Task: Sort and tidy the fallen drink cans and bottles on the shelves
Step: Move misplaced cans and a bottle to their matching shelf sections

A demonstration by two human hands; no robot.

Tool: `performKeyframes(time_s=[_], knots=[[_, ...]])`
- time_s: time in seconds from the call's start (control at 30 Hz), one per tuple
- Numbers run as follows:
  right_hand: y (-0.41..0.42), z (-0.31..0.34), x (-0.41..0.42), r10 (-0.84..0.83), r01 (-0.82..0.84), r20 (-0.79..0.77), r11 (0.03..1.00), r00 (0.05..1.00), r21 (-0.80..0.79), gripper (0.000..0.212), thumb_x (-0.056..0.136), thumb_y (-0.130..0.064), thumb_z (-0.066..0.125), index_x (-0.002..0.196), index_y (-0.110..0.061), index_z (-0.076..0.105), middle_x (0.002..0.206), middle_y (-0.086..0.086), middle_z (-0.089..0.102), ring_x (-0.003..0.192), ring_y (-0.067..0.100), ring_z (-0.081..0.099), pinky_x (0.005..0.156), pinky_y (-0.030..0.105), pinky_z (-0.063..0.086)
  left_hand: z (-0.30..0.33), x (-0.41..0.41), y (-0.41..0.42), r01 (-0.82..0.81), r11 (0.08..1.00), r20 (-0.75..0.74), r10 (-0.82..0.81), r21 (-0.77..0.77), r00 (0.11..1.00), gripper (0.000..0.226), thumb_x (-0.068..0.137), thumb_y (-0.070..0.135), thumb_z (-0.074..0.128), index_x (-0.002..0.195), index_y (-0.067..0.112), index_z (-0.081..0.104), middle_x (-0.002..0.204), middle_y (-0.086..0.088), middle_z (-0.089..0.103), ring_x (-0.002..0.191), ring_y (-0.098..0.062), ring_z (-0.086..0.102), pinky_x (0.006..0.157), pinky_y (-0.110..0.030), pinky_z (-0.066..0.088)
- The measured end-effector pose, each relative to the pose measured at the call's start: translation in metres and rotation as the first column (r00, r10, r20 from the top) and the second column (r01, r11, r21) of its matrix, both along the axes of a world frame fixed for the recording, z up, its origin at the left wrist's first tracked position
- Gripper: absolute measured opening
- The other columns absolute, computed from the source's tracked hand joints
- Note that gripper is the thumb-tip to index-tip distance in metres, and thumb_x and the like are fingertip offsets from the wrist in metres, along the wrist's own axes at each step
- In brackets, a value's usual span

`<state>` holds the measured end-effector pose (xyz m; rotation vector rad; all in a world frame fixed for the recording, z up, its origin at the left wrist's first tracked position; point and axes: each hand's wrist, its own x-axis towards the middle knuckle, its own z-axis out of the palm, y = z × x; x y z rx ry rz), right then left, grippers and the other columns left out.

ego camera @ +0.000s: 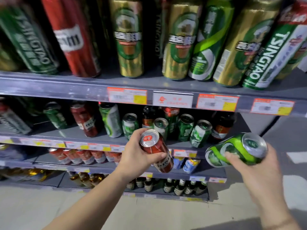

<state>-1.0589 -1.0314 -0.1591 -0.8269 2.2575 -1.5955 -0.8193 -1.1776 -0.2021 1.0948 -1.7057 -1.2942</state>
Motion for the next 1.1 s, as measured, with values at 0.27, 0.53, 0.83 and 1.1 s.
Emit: performKeyframes(time_s=[0.27,0.53,0.83,1.1], knots=[[-0.074,-0.017,0.195,0.249,-0.253,0.077,0.966,0.965,0.049,0.050,0.063,-0.023,0.089,0.098,-0.039,0.057,0.096,-0.022,0.066,0.084,-0.013,0.060,0.069,0.011,0.045,-0.014,0.173,-0.053,-0.046,0.997,0.044,0.049,-0.059,0.998,0.076,0.045,0.047,0.087,0.111,0.041,0.049,0.104,0.021,0.065,0.097,0.003,0.063,0.086,-0.020,0.050],[-0.139,-0.019,0.350,0.294,-0.300,0.117,0.953,0.949,0.037,0.057,0.060,-0.026,0.089,0.110,-0.032,0.060,0.099,-0.013,0.072,0.093,0.004,0.066,0.087,0.035,0.053,0.003,0.292,-0.144,-0.167,0.953,0.163,0.212,-0.252,0.964,0.075,0.061,0.025,0.091,0.122,0.028,0.047,0.107,0.022,0.053,0.095,0.005,0.050,0.084,-0.008,0.036],[-0.165,-0.006,0.379,0.274,-0.280,0.128,0.959,0.953,0.031,0.050,0.068,-0.013,0.086,0.106,-0.033,0.061,0.096,-0.016,0.073,0.089,0.000,0.068,0.081,0.026,0.053,-0.020,0.276,-0.229,-0.163,0.971,0.302,0.210,-0.175,0.930,0.079,0.059,0.037,0.090,0.126,0.023,0.050,0.121,-0.008,0.057,0.111,-0.024,0.056,0.093,-0.034,0.049],[-0.188,-0.013,0.370,0.290,-0.301,0.120,0.951,0.949,0.078,0.051,0.068,-0.016,0.085,0.110,-0.032,0.061,0.098,-0.011,0.073,0.088,0.008,0.069,0.086,0.036,0.056,-0.029,0.249,-0.259,-0.099,0.985,0.319,0.140,-0.140,0.937,0.088,0.056,0.046,0.089,0.129,0.020,0.047,0.124,-0.009,0.059,0.114,-0.028,0.057,0.095,-0.039,0.050]])
